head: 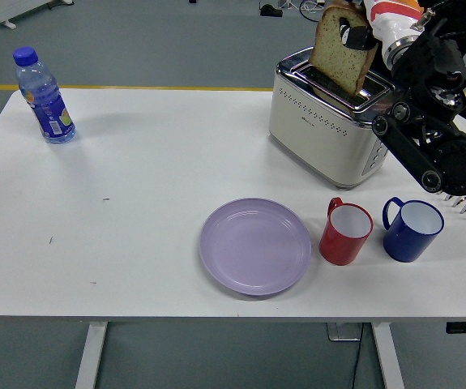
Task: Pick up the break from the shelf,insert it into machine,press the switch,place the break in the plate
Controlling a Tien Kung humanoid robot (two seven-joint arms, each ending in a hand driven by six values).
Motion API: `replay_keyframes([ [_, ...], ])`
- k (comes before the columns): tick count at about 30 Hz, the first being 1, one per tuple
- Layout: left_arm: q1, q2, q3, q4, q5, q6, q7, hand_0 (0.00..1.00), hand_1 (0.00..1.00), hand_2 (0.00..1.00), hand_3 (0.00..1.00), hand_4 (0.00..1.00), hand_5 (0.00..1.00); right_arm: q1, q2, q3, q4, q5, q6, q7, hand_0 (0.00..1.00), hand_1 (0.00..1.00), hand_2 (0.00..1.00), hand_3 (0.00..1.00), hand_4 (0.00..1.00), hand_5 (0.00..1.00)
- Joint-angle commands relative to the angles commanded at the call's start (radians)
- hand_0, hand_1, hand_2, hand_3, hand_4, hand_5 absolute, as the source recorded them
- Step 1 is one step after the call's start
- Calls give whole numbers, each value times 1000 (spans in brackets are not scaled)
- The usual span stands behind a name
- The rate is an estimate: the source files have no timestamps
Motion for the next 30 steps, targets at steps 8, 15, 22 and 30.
replay_keyframes([
  [8,2,-1,-7,0,4,0,0,695,565,713,678,515,952,-24,-61,7,145,100,8,-10,127,256,359,463,549,2],
  [15,3,-3,-13,0,5,0,-1,695,565,713,678,517,957,-58,-136,5,315,302,23,-25,130,253,358,463,550,2],
  [22,4,-5,-16,0,5,0,-1,695,567,713,677,516,956,-109,-214,5,474,499,45,-35,129,251,358,463,550,2],
  [30,8,-9,-20,0,10,0,1,695,569,713,677,516,958,-169,-265,-36,606,685,98,-43,127,250,357,462,549,2],
])
